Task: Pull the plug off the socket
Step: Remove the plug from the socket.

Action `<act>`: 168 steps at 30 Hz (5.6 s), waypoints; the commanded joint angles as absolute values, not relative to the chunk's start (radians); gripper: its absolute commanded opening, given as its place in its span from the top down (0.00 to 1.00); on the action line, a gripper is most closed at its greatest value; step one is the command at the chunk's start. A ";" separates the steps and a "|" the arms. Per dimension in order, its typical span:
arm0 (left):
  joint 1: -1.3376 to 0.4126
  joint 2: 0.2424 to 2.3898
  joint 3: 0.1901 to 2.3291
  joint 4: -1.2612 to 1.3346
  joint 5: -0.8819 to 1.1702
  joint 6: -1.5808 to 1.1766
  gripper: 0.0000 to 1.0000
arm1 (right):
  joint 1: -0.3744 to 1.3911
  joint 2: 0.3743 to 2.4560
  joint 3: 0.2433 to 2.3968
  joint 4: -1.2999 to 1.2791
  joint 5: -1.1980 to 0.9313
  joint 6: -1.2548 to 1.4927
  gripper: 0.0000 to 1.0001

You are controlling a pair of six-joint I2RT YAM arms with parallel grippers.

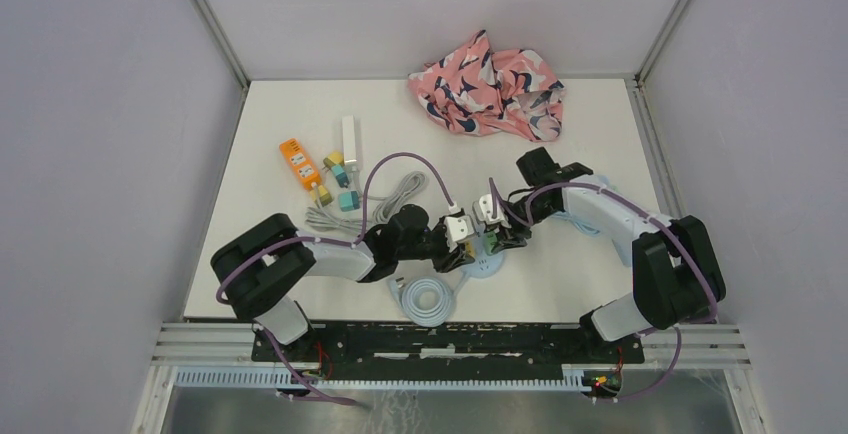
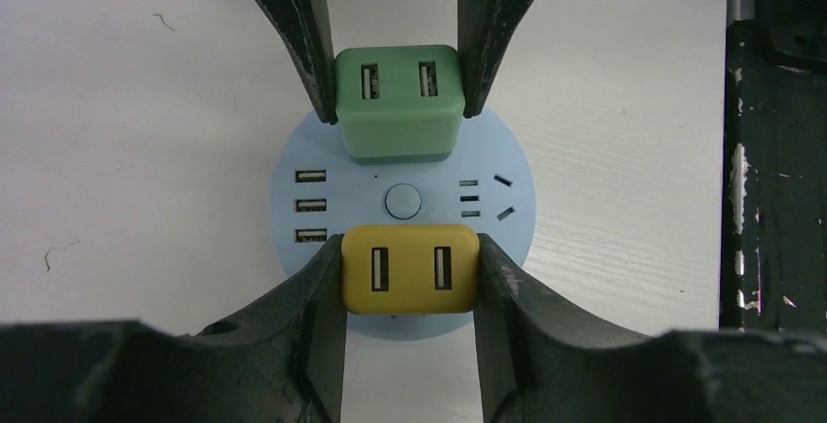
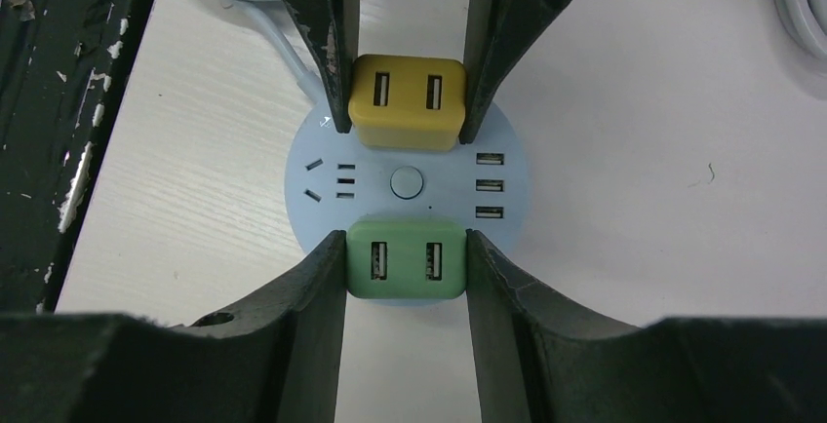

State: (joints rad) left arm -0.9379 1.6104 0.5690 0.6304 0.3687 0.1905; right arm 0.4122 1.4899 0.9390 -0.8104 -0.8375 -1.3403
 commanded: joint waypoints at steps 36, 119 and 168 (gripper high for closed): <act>-0.919 1.658 0.581 0.644 0.363 0.193 0.97 | 0.408 1.471 0.996 -0.843 -1.002 -1.269 0.97; -0.815 1.360 0.566 0.623 0.256 -0.187 0.00 | 0.210 1.560 1.242 -1.367 -1.252 -1.442 0.96; -0.615 1.631 0.410 1.730 0.687 -1.166 0.01 | 0.233 1.475 1.239 -1.761 -1.426 -1.981 0.92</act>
